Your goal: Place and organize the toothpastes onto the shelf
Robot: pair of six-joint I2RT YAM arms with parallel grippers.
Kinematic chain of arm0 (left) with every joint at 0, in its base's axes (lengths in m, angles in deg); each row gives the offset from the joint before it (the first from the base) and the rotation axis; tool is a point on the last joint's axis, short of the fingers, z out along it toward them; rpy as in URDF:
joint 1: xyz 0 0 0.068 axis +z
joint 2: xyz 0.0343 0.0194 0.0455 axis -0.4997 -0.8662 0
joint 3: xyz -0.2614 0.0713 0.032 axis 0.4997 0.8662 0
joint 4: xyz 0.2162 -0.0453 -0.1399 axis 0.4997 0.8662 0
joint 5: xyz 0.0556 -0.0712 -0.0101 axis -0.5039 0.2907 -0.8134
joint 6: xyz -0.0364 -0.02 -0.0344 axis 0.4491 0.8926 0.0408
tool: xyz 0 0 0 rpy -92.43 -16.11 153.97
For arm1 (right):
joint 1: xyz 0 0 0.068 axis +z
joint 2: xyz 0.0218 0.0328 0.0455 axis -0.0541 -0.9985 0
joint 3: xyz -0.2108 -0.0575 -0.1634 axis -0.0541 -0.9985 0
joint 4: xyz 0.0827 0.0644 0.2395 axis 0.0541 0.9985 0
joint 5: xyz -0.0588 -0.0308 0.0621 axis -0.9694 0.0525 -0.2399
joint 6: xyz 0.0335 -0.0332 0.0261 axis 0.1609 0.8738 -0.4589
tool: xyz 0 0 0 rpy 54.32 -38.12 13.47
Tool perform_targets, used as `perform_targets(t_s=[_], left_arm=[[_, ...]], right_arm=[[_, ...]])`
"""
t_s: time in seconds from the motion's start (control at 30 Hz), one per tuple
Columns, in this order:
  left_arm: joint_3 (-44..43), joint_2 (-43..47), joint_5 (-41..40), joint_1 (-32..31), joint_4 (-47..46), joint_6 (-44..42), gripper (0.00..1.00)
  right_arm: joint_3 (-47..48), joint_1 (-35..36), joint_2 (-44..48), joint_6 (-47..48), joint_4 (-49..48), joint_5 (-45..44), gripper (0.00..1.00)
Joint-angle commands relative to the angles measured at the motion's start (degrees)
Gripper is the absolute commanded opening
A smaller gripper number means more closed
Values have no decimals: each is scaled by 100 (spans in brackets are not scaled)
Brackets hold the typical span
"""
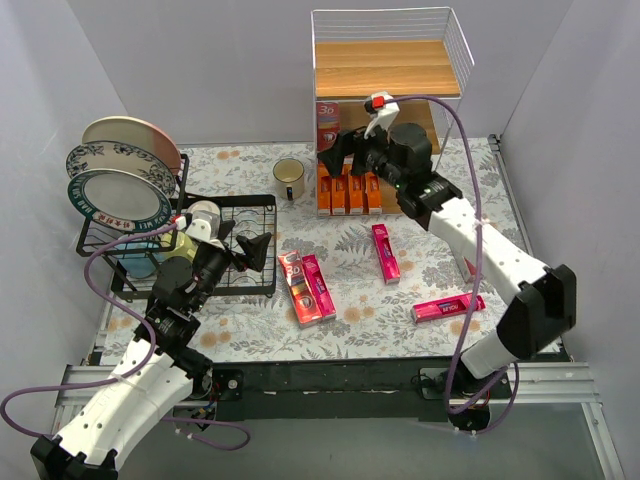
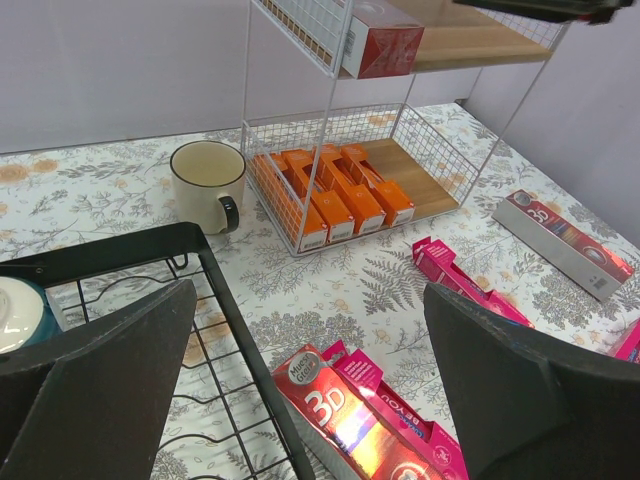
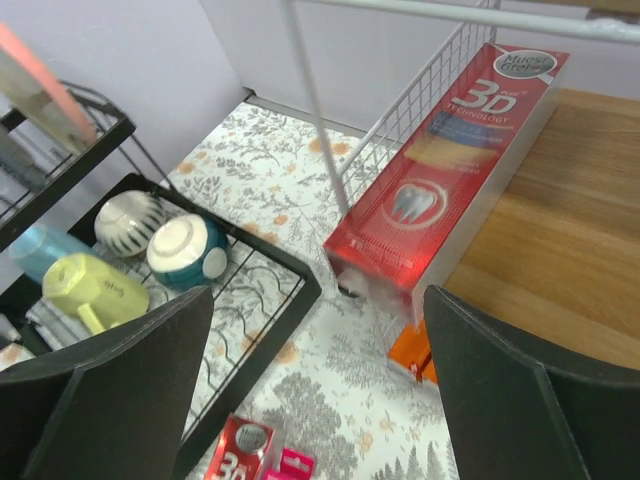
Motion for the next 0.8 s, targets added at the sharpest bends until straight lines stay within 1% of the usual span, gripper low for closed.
perform_targets(t_s=[0.0,0.1,0.17,0.3,0.33,0.37,0.4,0.47,0.5,0.53,0.57,0.6,0.67,0.7,0.77], left_arm=[[-171,16,-62,-5,63,-90,98],[-179,-2,-132,-5,54,-64,98],[-179,-37,-185,-5,54,-46,98],[-179,-72,-229,-5,46,-46,98],[-179,-73,-246,-14,54,-46,98],[-179,-81,-255,-5,54,-46,98],[-179,-73,-264,-5,54,-46,98],[-171,-64,-281,-14,54,-38,98],[-171,-64,-281,-5,54,-38,98],[-179,-72,-273,-5,46,-38,98],[-179,-81,-273,-5,46,-38,98],[-188,-81,-238,-5,46,-29,98],[-197,-81,-185,-5,54,-11,98],[-197,-55,-133,-5,54,6,98],[-180,-46,-88,-5,54,33,98]], right_arm=[[-490,48,857,474,125,163,94],[-911,100,1209,703,512,181,94],[-1158,205,1429,808,967,146,94],[-2010,399,1772,721,1250,-142,94],[-2421,399,1852,651,1312,-309,93],[-2599,399,1940,563,1382,-624,93],[-2793,399,2141,449,1539,-1236,93],[-3189,364,2431,404,1707,-1933,94],[-3286,181,2511,317,1882,-2372,94],[-3435,32,2581,273,1953,-2481,95],[-3506,-170,2695,229,2015,-2490,95],[-3567,-703,2757,159,2033,-2403,95],[-3734,-1312,2906,-35,2024,-2201,95],[-3778,-1863,2933,-79,1989,-2131,95],[-3796,-2402,2864,-254,1779,-2052,96]])
